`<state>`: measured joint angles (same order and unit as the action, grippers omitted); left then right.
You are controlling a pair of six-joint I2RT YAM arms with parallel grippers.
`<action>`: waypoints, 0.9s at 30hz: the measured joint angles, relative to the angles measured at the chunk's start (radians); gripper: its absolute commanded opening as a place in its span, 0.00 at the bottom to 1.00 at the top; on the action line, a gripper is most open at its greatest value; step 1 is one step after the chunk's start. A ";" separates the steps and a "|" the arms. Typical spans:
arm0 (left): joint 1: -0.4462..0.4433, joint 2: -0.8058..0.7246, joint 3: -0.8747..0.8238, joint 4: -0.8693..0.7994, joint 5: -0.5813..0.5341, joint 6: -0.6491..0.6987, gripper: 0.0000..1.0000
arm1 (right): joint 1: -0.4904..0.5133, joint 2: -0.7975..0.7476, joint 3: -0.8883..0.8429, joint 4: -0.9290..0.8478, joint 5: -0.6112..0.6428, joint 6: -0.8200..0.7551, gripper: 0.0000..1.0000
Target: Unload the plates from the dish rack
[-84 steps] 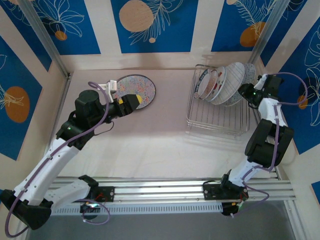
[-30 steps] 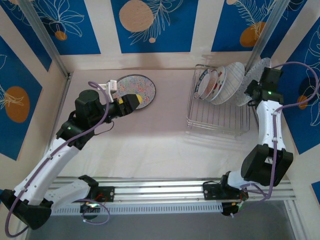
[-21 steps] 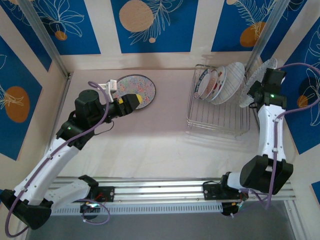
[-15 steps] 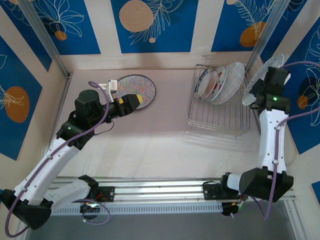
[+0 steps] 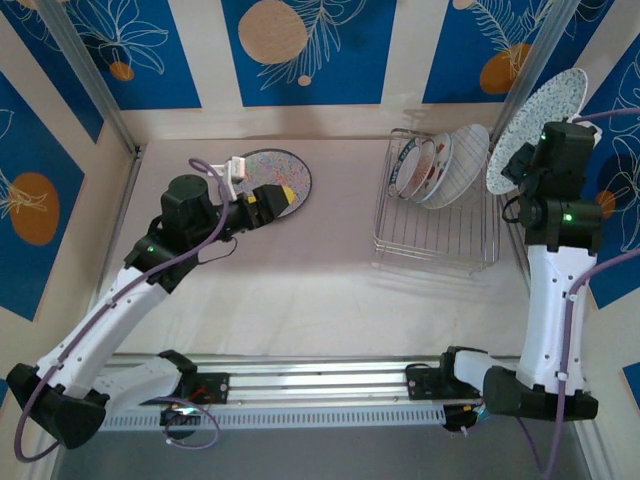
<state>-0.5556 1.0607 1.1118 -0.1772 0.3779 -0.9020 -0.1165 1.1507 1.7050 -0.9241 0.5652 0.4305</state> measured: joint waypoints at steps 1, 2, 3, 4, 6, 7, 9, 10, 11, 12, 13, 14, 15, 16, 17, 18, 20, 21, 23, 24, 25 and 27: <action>-0.003 0.009 -0.003 0.014 0.006 -0.011 0.74 | 0.021 -0.004 0.014 -0.014 0.003 0.006 0.00; -0.008 0.019 -0.007 0.028 0.010 -0.025 0.74 | 0.043 -0.010 0.025 -0.030 0.006 0.012 0.00; -0.011 0.028 -0.010 0.038 0.013 -0.035 0.74 | 0.060 -0.015 0.034 -0.044 0.006 0.019 0.00; -0.016 0.040 -0.014 0.051 0.016 -0.048 0.75 | 0.076 -0.019 0.044 -0.062 0.007 0.026 0.00; -0.026 0.063 -0.024 0.081 0.022 -0.076 0.75 | 0.103 -0.028 0.061 -0.099 0.003 0.044 0.00; -0.031 0.076 -0.030 0.097 0.024 -0.092 0.75 | 0.114 -0.034 0.070 -0.119 -0.003 0.057 0.00; -0.041 0.108 -0.034 0.131 0.036 -0.121 0.76 | 0.129 -0.045 0.077 -0.150 -0.020 0.080 0.00; -0.047 0.131 -0.035 0.151 0.044 -0.142 0.77 | 0.135 -0.054 0.079 -0.165 -0.033 0.095 0.00; -0.053 0.154 -0.035 0.169 0.050 -0.158 0.77 | 0.140 -0.061 0.079 -0.180 -0.048 0.109 0.00; -0.060 0.177 -0.035 0.187 0.056 -0.172 0.77 | 0.145 -0.068 0.079 -0.194 -0.065 0.124 0.00; -0.069 0.202 -0.036 0.206 0.061 -0.190 0.77 | 0.149 -0.075 0.079 -0.208 -0.083 0.138 0.00; -0.080 0.225 -0.037 0.225 0.064 -0.206 0.77 | 0.155 -0.081 0.079 -0.220 -0.103 0.153 0.00; -0.090 0.246 -0.039 0.245 0.068 -0.224 0.77 | 0.160 -0.085 0.079 -0.228 -0.122 0.166 0.00; -0.102 0.267 -0.042 0.272 0.069 -0.244 0.77 | 0.165 -0.089 0.078 -0.234 -0.146 0.179 0.00; -0.114 0.288 -0.047 0.302 0.072 -0.263 0.77 | 0.170 -0.093 0.077 -0.239 -0.170 0.192 0.00; -0.122 0.305 -0.049 0.324 0.075 -0.279 0.77 | 0.174 -0.095 0.073 -0.240 -0.191 0.203 0.00; -0.142 0.346 -0.050 0.383 0.080 -0.317 0.77 | 0.176 -0.100 0.063 -0.242 -0.241 0.229 0.00; -0.150 0.362 -0.050 0.406 0.082 -0.330 0.77 | 0.178 -0.100 0.058 -0.244 -0.261 0.238 0.00; -0.168 0.396 -0.050 0.456 0.086 -0.357 0.77 | 0.183 -0.100 0.044 -0.245 -0.309 0.260 0.00; -0.176 0.407 -0.050 0.472 0.086 -0.364 0.76 | 0.183 -0.100 0.037 -0.244 -0.328 0.266 0.00; -0.185 0.420 -0.050 0.488 0.086 -0.373 0.76 | 0.185 -0.100 0.029 -0.243 -0.353 0.275 0.00; -0.199 0.440 -0.049 0.510 0.086 -0.383 0.76 | 0.188 -0.101 0.010 -0.241 -0.396 0.290 0.00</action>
<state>-0.7547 1.5005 1.0626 0.3332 0.4641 -1.2846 0.0719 1.0500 1.7149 -1.1648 0.1696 0.7204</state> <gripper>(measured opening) 0.764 0.117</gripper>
